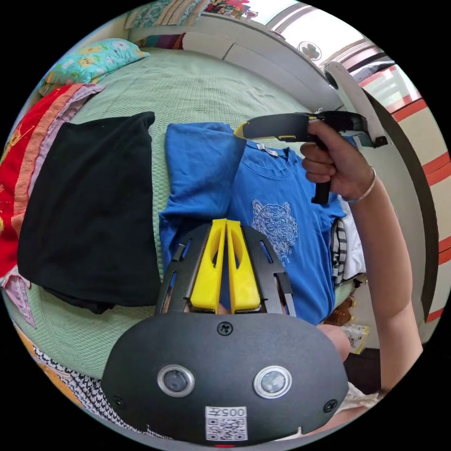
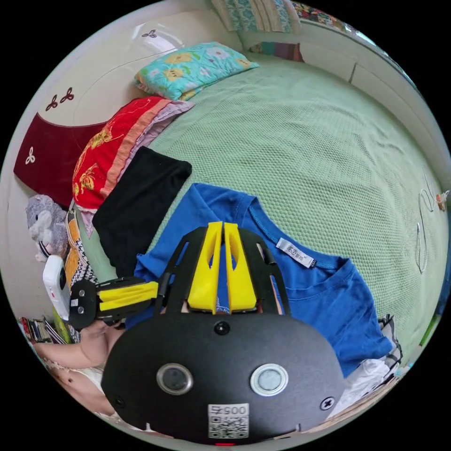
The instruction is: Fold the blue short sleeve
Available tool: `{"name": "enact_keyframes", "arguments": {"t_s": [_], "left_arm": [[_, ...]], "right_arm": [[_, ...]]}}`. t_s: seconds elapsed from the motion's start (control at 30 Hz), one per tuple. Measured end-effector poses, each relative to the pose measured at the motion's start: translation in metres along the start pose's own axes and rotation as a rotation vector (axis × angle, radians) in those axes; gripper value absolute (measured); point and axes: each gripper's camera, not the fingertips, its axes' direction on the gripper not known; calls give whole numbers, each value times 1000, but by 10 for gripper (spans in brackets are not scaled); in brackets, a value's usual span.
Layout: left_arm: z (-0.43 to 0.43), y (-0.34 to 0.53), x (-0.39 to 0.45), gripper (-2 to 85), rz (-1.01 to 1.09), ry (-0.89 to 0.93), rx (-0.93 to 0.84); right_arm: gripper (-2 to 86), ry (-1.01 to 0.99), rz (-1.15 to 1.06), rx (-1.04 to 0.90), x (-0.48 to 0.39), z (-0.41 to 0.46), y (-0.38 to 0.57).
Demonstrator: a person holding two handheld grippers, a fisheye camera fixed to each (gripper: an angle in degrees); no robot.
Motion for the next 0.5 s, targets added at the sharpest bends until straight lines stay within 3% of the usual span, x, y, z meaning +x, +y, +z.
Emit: {"name": "enact_keyframes", "arguments": {"t_s": [0.1, 0.27, 0.5], "left_arm": [[-5, 0, -6, -4, -28, 11, 42], [-14, 1, -13, -3, -45, -14, 77], [-26, 4, -42, -1, -155, -62, 76]], "right_arm": [[19, 80, 22, -57, -4, 23, 9], [72, 65, 14, 84, -24, -4, 43], [98, 33, -294, 192, -115, -7, 142]]}}
